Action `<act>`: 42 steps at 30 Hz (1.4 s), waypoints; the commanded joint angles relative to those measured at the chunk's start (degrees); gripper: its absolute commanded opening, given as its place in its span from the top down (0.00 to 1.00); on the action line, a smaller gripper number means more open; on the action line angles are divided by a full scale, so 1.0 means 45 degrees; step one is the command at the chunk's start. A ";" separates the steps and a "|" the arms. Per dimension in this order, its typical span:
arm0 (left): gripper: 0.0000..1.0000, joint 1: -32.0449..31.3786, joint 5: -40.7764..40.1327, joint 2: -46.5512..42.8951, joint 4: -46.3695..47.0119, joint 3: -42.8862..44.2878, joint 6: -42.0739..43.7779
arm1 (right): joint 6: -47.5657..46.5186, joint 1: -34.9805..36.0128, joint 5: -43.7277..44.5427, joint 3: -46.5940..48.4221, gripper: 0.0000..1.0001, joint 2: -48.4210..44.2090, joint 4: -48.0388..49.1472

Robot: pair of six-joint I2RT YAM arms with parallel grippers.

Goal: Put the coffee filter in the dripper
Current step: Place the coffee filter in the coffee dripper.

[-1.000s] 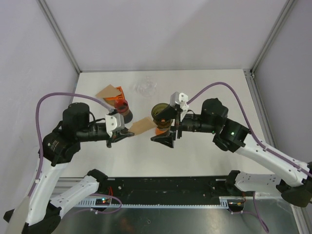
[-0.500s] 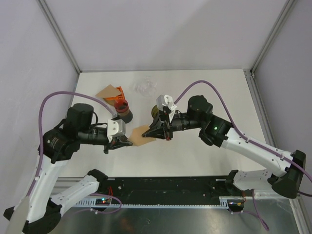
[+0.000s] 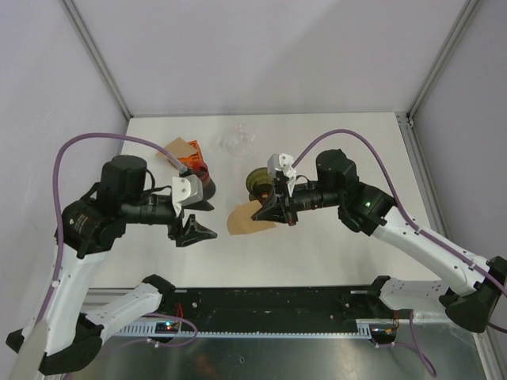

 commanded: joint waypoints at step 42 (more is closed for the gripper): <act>0.85 0.0472 0.4829 0.1669 0.2812 -0.0686 -0.0805 | -0.0404 0.0768 0.0083 0.0488 1.00 -0.0420 -0.0491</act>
